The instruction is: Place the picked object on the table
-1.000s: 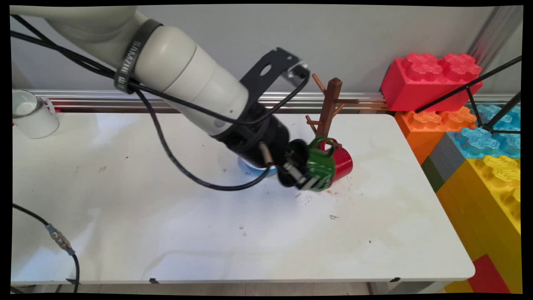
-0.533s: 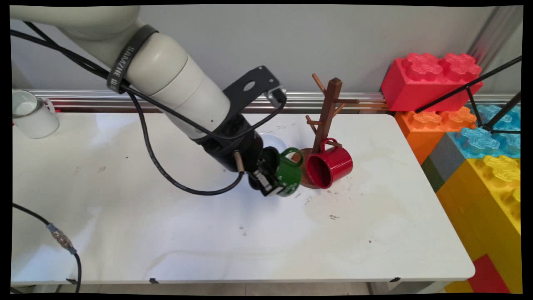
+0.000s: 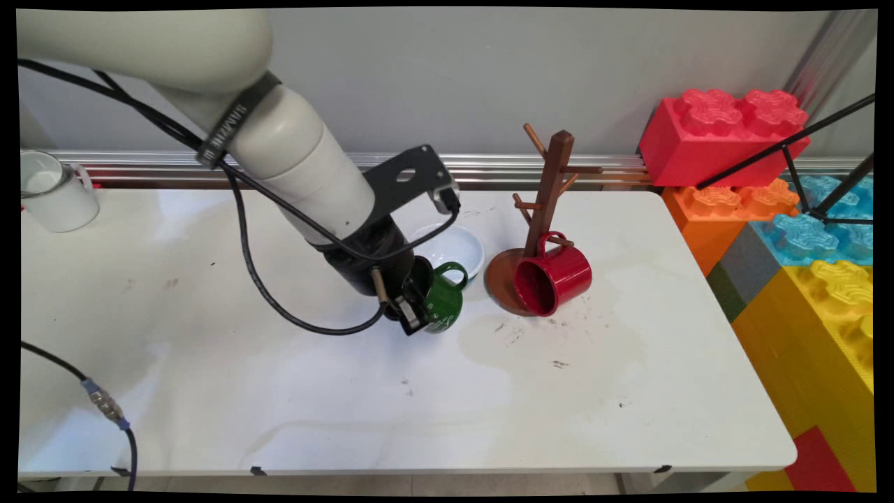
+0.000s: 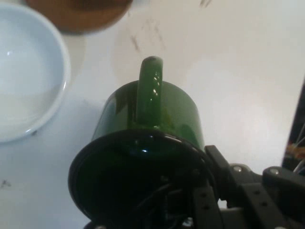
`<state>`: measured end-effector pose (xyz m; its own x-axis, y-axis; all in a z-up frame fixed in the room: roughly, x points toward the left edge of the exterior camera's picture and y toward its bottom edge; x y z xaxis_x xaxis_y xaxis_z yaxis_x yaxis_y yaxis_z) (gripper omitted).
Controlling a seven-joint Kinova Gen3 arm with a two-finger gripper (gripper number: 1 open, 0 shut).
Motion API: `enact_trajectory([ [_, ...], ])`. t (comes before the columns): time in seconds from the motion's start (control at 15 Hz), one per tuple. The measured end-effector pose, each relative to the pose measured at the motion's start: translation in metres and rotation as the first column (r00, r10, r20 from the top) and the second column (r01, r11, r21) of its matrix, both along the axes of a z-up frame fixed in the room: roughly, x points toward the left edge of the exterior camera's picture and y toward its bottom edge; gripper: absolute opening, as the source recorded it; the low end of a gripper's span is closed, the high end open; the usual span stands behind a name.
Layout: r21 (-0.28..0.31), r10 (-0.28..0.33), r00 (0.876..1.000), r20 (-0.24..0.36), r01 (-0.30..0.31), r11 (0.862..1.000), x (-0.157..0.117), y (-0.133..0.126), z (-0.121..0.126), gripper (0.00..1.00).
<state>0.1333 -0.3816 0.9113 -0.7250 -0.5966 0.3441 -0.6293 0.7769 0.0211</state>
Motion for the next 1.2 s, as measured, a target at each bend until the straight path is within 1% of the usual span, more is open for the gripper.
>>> enact_trajectory([
  [0.13, 0.008, -0.019, 0.999, 0.04, 0.018, 1.0, -0.002, -0.006, -0.011, 0.0],
  [0.33, 0.024, -0.048, 0.994, 0.094, 0.046, 0.999, -0.004, -0.013, -0.022, 0.0],
  [0.53, 0.047, -0.075, 0.983, 0.167, 0.068, 0.997, -0.005, -0.021, -0.033, 0.0],
  [0.67, 0.057, -0.08, 0.977, 0.2, 0.07, 0.996, -0.006, -0.025, -0.038, 0.0],
  [0.8, 0.066, -0.082, 0.967, 0.24, 0.068, 0.995, -0.009, -0.03, -0.044, 0.0],
  [1.2, 0.085, -0.083, 0.948, 0.307, 0.06, 0.995, -0.023, -0.045, -0.056, 0.0],
])
